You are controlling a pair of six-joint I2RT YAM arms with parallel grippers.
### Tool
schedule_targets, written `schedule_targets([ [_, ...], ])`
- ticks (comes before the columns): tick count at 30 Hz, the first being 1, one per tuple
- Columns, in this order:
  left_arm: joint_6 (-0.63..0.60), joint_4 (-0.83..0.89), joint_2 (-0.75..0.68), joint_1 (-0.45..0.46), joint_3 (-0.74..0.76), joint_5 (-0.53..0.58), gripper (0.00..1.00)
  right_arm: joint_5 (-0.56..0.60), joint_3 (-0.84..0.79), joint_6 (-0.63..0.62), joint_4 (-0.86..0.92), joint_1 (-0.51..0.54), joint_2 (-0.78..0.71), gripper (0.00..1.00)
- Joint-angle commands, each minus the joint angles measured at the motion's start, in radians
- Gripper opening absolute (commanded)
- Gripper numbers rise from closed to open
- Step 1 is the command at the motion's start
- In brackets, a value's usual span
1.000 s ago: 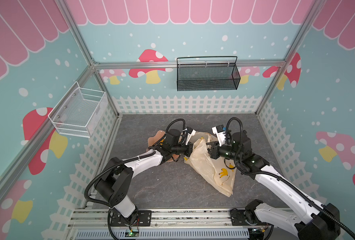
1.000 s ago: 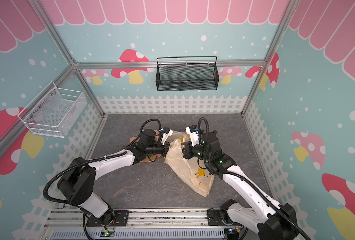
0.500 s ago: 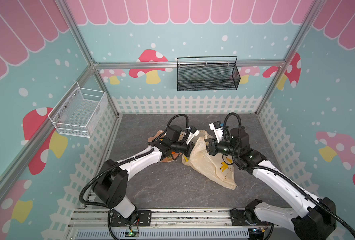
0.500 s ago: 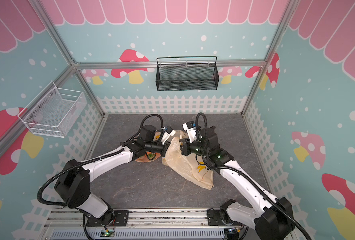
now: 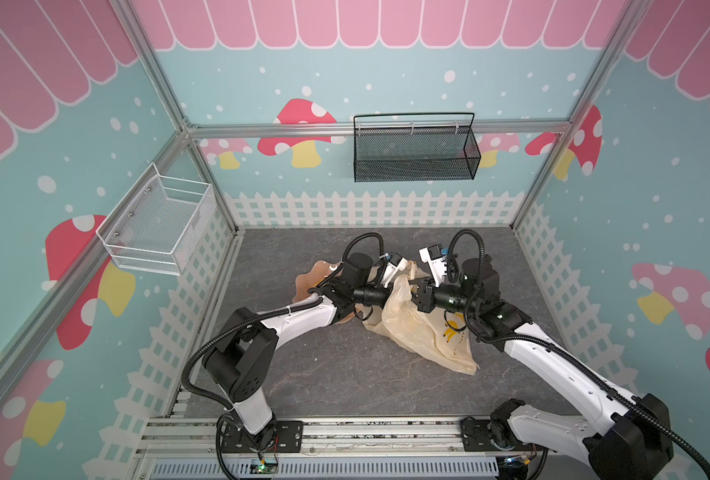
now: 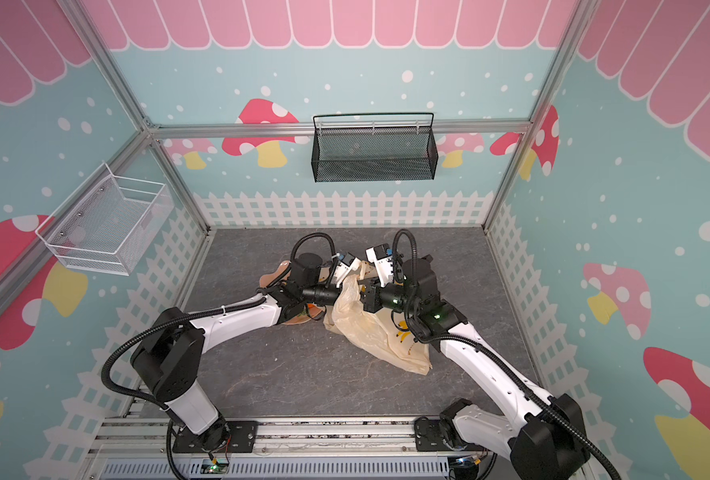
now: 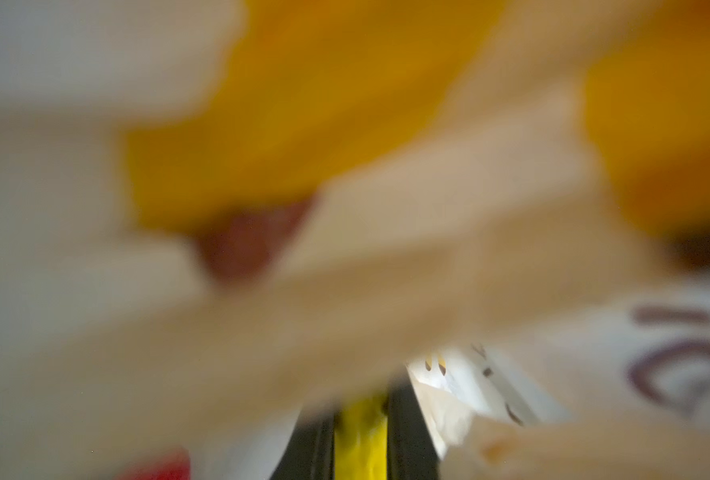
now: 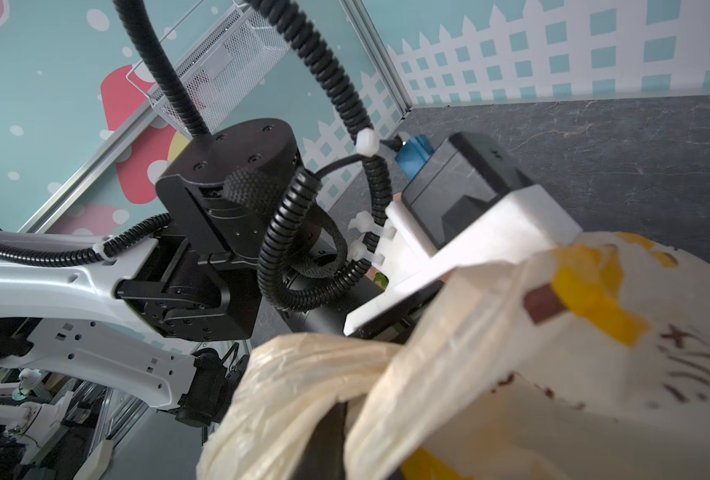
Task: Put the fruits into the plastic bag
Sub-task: 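Carry the banana with the left gripper into the bag mouth beside the right gripper, then open the left gripper to drop the banana into the bag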
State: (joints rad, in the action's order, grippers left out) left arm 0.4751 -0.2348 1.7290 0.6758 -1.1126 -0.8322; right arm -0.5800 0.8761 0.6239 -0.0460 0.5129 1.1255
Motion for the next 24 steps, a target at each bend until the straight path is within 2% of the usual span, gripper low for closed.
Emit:
schedule_targets([
  [1, 0.052, -0.062, 0.023, 0.035, 0.02, -0.008, 0.23, -0.018, -0.019, 0.007, -0.04, 0.006, -0.01, 0.0],
  [7, 0.076, -0.052, 0.007, 0.035, 0.037, 0.022, 0.59, -0.014, -0.026, 0.008, -0.04, 0.006, -0.02, 0.0],
  [10, 0.029, 0.084, 0.002, 0.027, -0.018, 0.035, 0.67, -0.017, -0.029, 0.009, -0.04, 0.007, -0.021, 0.0],
  [14, 0.012, 0.129, -0.028, 0.004, -0.027, 0.075, 0.72, -0.003, -0.035, 0.011, -0.04, 0.006, -0.037, 0.0],
  [20, -0.007, 0.249, -0.103, -0.058, -0.06, 0.159, 0.73, 0.049, -0.038, 0.013, 0.005, 0.006, -0.058, 0.0],
  [24, -0.053, 0.392, -0.141, -0.08, -0.123, 0.237, 0.75, 0.101, -0.046, 0.021, 0.031, 0.006, -0.072, 0.0],
])
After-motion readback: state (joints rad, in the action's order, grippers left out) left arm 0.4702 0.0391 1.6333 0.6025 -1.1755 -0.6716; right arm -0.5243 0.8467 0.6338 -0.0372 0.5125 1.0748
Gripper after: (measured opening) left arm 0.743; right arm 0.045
